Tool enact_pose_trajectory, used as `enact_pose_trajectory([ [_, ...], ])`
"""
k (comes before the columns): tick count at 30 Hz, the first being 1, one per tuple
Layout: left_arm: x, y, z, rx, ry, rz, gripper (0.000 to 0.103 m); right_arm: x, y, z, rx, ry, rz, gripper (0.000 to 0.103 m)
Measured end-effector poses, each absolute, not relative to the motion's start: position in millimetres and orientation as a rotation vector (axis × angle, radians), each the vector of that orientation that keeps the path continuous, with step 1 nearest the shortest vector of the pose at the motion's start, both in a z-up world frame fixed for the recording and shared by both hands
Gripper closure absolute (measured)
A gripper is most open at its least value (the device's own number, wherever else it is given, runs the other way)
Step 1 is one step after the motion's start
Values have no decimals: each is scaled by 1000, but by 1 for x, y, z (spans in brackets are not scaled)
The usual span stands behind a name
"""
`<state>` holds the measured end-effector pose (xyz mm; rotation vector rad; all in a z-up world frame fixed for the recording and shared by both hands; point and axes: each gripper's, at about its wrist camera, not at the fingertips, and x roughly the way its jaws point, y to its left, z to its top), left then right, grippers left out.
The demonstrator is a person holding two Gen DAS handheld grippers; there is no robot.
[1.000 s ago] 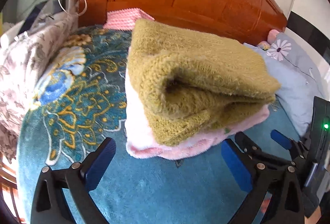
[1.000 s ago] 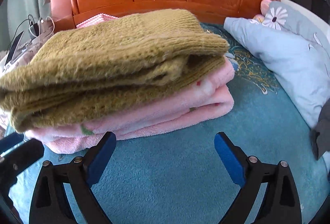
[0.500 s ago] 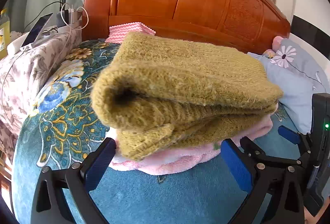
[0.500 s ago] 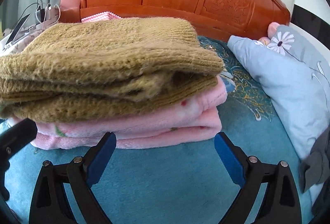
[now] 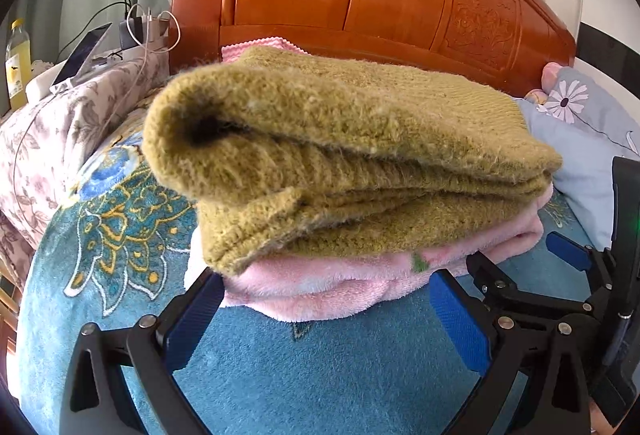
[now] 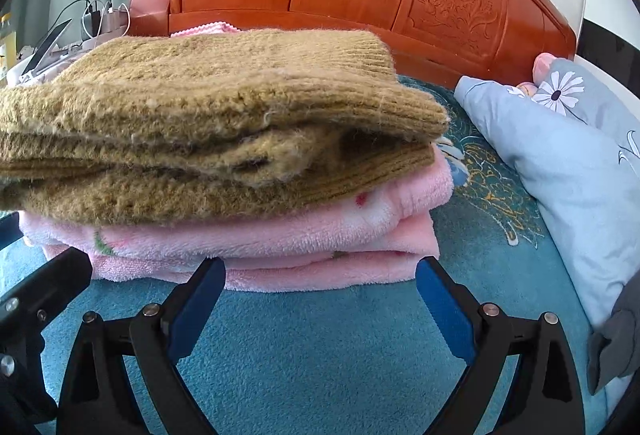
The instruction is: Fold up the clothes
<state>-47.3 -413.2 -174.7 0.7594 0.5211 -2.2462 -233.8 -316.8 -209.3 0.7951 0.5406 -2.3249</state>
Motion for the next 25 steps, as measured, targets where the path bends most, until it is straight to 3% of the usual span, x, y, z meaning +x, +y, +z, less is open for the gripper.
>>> enact_pose_trajectory([
  [25, -51, -415, -179, 814, 557, -2220, 0, -227, -317, -214, 812, 571, -2351, 6],
])
